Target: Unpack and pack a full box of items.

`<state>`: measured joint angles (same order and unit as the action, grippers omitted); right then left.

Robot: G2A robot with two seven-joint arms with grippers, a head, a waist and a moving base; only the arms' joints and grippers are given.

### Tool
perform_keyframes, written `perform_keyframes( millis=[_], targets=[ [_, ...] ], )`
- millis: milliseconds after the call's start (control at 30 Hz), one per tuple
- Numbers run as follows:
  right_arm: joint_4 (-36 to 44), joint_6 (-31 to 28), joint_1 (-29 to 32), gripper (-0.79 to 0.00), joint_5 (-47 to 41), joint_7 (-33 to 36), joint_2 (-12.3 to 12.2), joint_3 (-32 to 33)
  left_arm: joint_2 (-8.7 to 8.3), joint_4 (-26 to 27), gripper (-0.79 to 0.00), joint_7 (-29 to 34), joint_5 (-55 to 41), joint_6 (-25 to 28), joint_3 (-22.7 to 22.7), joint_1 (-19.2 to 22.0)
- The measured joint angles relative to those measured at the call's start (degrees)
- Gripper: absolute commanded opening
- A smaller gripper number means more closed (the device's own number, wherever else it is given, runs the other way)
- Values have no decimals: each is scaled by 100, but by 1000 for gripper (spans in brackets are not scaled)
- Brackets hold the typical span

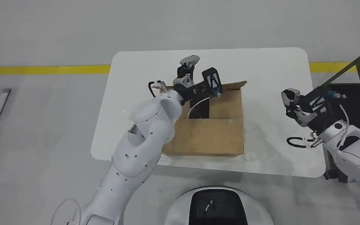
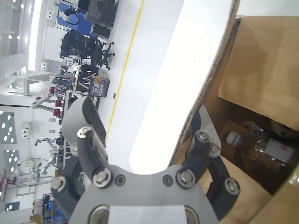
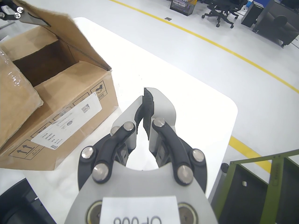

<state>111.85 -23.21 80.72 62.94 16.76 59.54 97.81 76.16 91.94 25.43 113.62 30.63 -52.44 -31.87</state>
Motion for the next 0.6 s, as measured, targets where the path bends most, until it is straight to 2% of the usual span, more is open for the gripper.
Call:
perform_keyframes(
  millis=[300,433,600],
  targets=[
    [27,12,153,-785,-20,7,-13,196,287,-1483,0,-304,199,-425,533,896],
    [40,4,215,-785,-39,3,-16,244,405,-1952,0,-316,178,-539,704,1083],
    [41,3,250,-785,-63,16,-19,278,507,-2227,0,-338,184,-601,831,1163]
  ],
)
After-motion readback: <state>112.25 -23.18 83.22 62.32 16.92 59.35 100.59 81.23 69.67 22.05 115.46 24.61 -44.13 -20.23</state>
